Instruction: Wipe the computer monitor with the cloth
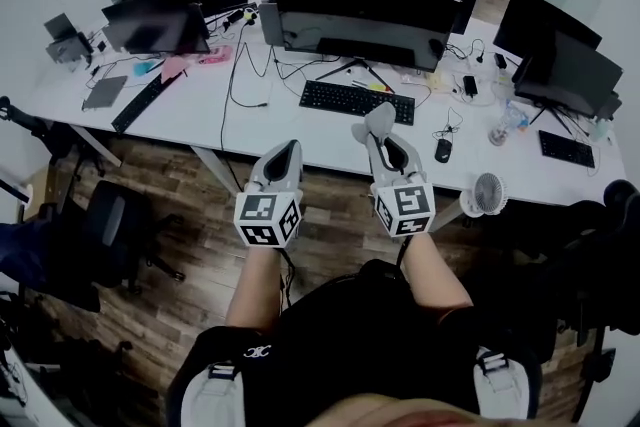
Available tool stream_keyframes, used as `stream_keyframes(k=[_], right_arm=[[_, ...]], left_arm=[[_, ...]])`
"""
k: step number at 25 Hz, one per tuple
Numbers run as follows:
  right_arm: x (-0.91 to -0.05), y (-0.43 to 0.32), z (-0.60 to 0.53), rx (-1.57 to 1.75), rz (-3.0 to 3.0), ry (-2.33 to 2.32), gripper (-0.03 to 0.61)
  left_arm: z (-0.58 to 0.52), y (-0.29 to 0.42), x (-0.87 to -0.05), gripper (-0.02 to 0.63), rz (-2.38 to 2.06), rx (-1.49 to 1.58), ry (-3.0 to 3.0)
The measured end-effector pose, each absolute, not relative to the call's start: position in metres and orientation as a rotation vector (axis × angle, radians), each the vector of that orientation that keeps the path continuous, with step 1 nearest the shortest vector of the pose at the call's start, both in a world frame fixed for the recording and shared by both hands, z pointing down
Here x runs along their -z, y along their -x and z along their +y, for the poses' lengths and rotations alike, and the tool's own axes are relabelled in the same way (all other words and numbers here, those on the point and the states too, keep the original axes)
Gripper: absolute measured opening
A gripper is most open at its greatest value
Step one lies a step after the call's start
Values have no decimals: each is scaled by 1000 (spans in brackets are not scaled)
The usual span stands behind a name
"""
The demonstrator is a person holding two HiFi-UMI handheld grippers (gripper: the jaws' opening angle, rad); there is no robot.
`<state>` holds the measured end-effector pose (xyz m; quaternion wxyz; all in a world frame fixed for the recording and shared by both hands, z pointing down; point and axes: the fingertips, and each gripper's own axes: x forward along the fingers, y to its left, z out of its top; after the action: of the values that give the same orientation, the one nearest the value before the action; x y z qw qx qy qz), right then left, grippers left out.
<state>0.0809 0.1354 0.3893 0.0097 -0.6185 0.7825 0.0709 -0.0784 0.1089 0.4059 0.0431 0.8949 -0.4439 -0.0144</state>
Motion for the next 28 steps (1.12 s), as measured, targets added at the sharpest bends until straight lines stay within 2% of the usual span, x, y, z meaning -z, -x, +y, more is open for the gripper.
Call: stream_keyframes(k=[12,28], right_arm=[[-402,-85,60,-206,2444,1914,34],[-369,-116,-157,-295,2564,1661,34]], left_arm=[[37,77,-418,51,-1385,29,-2724],[-169,25,-395,51,-1550,-5,-2682]])
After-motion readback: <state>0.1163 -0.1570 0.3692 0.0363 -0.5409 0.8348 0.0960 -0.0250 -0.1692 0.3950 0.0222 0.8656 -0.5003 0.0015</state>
